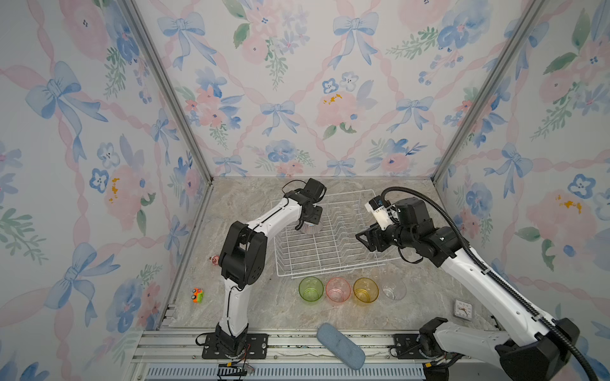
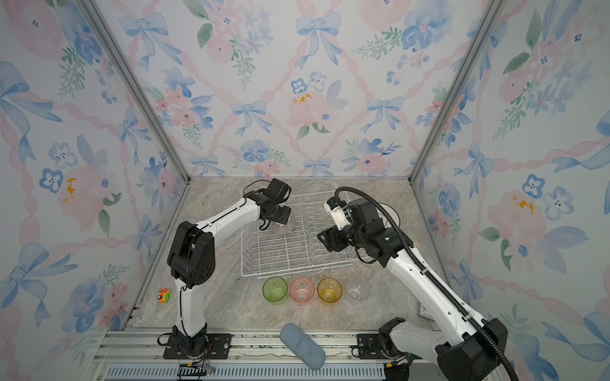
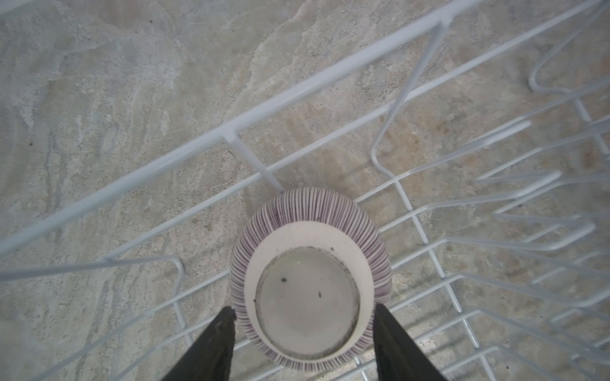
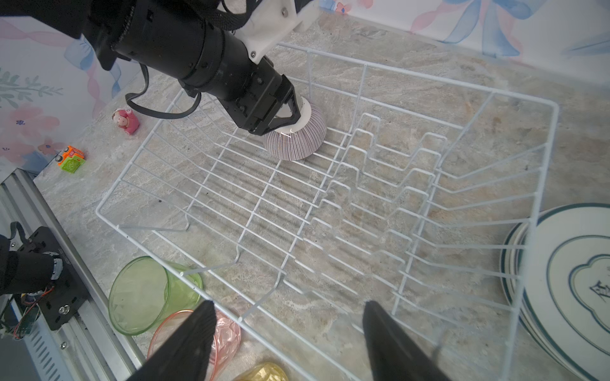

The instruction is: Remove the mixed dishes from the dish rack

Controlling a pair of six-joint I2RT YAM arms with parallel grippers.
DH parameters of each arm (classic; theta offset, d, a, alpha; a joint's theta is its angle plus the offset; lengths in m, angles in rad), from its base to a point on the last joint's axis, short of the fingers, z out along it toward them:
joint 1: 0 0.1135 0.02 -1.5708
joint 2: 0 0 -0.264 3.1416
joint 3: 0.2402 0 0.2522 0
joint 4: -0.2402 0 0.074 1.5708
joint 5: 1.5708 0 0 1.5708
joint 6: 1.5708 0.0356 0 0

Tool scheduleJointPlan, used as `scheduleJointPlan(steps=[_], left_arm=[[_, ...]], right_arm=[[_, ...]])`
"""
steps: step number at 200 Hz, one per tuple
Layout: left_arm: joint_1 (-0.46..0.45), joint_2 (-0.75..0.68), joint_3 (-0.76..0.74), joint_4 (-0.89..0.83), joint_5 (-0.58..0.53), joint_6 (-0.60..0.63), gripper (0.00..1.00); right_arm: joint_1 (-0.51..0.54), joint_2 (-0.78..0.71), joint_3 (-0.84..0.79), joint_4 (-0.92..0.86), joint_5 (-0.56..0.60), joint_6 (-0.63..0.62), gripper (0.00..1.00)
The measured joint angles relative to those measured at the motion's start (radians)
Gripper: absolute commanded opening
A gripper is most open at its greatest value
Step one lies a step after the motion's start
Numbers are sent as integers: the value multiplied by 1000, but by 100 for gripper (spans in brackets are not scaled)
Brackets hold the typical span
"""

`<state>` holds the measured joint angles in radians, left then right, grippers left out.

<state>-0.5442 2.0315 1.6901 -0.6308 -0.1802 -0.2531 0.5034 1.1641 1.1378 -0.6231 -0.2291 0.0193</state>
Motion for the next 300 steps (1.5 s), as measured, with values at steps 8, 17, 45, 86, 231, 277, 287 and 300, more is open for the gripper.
scheduleJointPlan(steps=[8,17,45,86,231,277,287,300], left_arm=[[0,0,0,0,2,0,61],[0,0,0,0,4,0,60],[0,0,0,0,5,8,59],[2,1,0,0,6,11,58],[14,26,3,1,24,19,40],[22,26,4,4,47,25,37],[22,26,4,4,47,25,37],[22,25,4,4,50,25,37]], right_arm=[[0,0,-1,0,0,0,73],[0,0,-2,0,0,0,73],[-1,0,-2,0,1,0,73],[-3,0,-2,0,1,0,73],[-5,1,-2,0,1,0,74],[-5,1,-2,0,1,0,74],[-5,1,-2,0,1,0,74],[-5,3,-2,3,0,3,74]])
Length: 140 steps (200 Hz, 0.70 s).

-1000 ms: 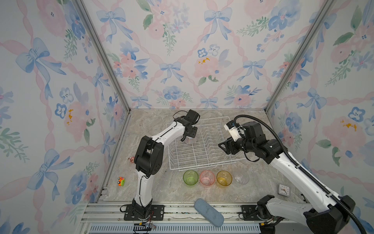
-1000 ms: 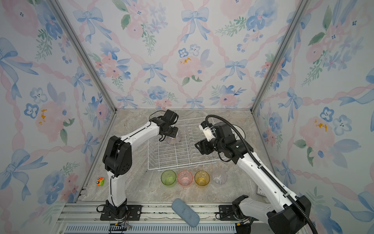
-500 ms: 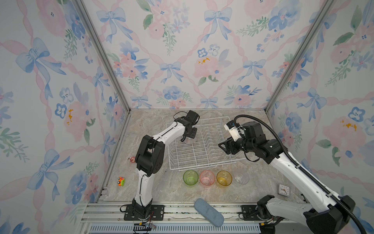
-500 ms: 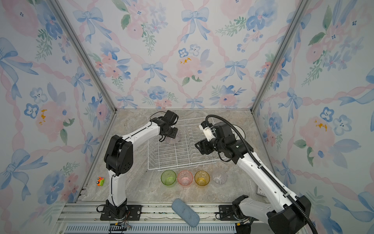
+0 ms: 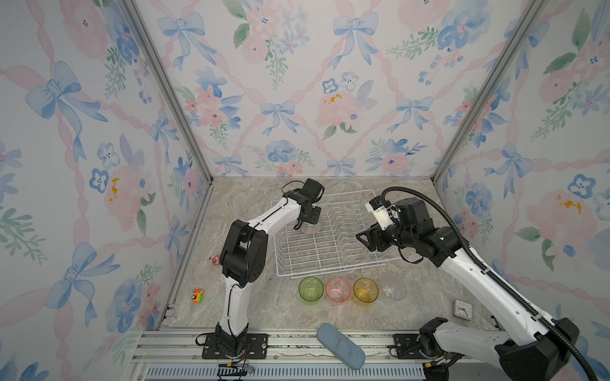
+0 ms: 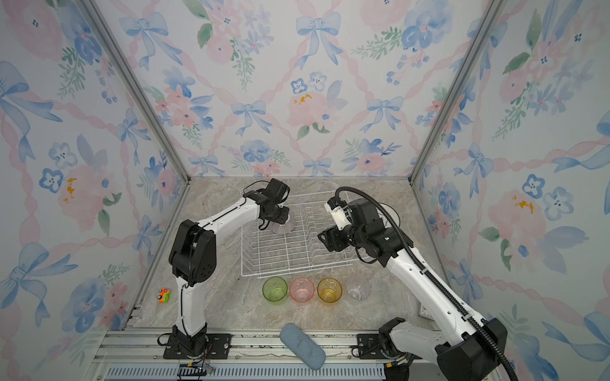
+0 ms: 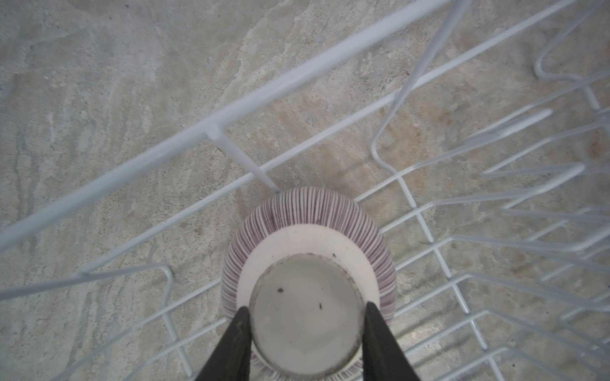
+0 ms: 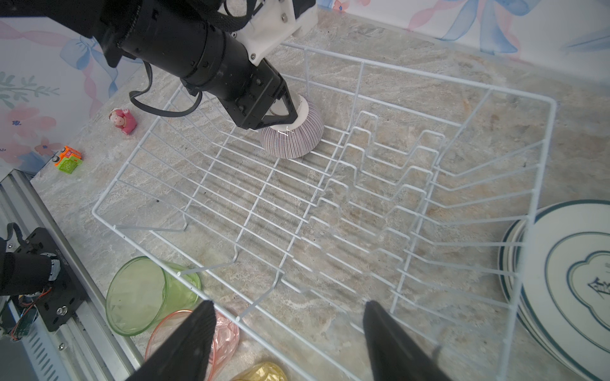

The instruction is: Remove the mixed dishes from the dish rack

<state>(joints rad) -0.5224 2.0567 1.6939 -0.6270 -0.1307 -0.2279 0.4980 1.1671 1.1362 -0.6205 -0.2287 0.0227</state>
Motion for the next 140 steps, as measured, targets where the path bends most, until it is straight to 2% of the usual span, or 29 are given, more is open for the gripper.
scheduleJointPlan(steps=[43,94,140], left_arm=[[0,-7,-4,-1,2,0,36],[8,-41,-29,-23,35,0,36],[11,-68,-33,-26,69,0,35]], right_arm=[[-12,5,-54,68,-35,42,74],[-66,7,-144,207,-168,153,73],[-67,51,-178,317,-283,233,73]])
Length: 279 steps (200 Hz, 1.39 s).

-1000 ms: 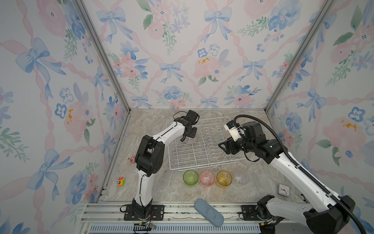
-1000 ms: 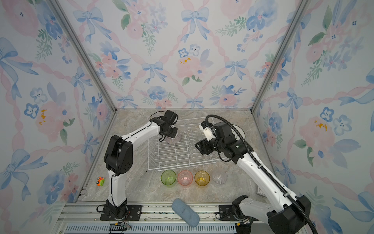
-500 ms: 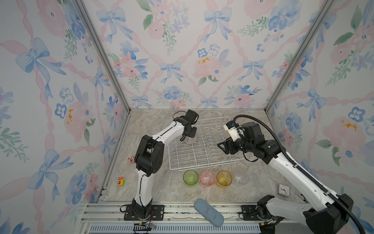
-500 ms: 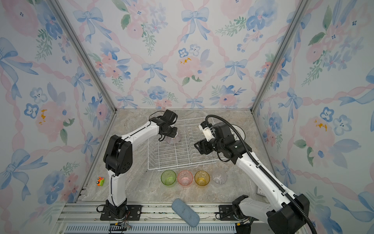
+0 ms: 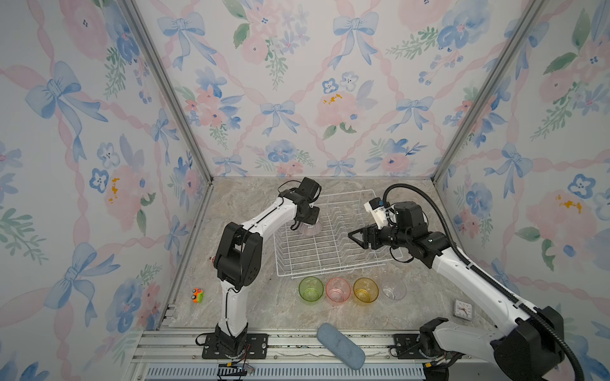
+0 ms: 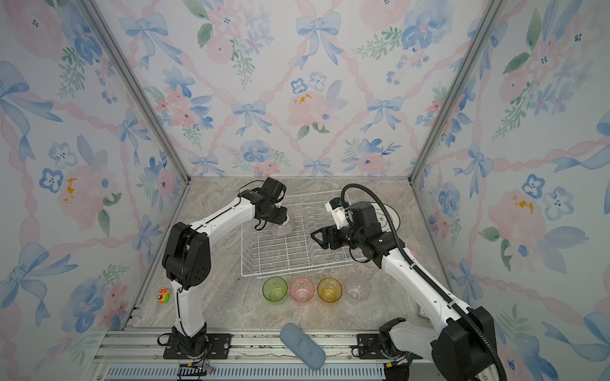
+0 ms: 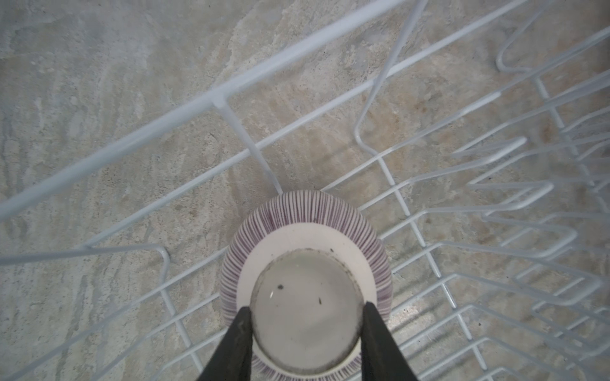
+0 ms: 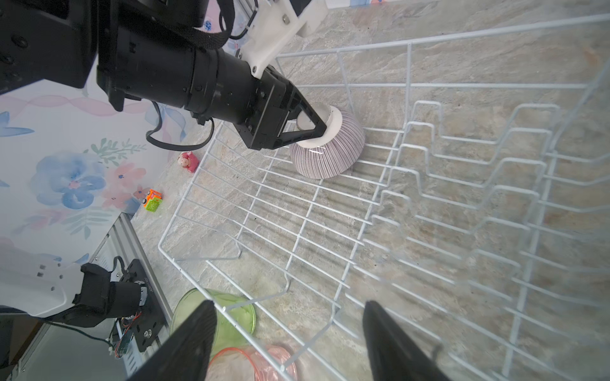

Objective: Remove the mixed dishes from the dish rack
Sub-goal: 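Move the right gripper over the rack toward the bowl held by the left gripper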

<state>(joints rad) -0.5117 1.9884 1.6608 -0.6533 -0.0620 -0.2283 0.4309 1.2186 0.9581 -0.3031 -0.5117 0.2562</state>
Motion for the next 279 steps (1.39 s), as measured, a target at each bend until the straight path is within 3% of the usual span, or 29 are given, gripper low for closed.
scheduleJointPlan(steps=[86,137,204,279], left_arm=[[2,-99,-10,8,55,-3,36],[0,-103,-13,11,30,0,55],[-32,-83,-19,11,-13,13,51],[-39,-32,-36,8,-33,13,57]], right_arm=[[0,89,-43,141,-117,106,71],[0,122,-45,149,-123,121,71],[-5,121,-34,94,-82,88,72],[-11,121,-17,79,-71,80,72]])
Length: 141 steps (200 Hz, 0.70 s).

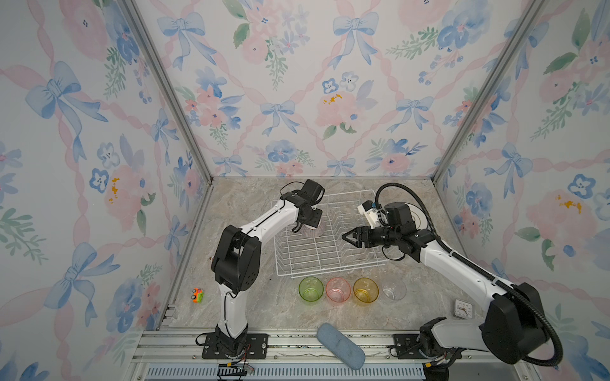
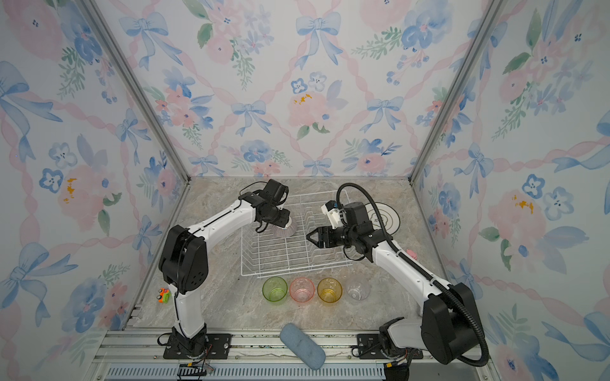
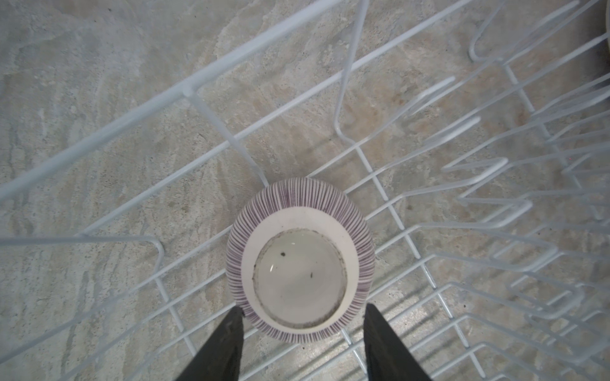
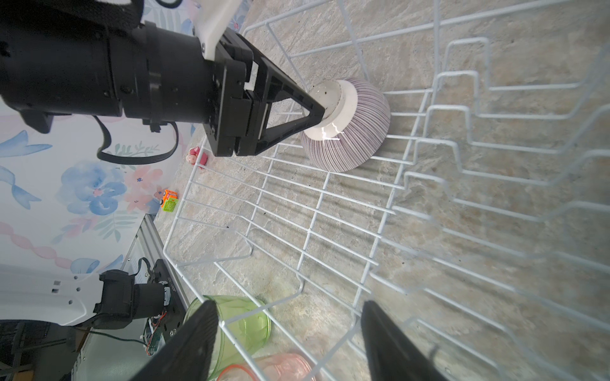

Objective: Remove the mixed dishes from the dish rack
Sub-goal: 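Move the right gripper over the rack toward the bowl held by the left gripper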

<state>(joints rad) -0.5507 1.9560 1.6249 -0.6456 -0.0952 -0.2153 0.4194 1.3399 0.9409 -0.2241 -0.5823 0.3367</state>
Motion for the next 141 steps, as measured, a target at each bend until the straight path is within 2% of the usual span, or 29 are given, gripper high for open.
scheduleJointPlan(steps=[56,141], left_arm=[[-1,40,2,0,-13,7,63],[-6,86,43,0,-32,14,62]], right_arm=[[0,0,7,0,4,0,72],[-8,3,7,0,7,-8,71]])
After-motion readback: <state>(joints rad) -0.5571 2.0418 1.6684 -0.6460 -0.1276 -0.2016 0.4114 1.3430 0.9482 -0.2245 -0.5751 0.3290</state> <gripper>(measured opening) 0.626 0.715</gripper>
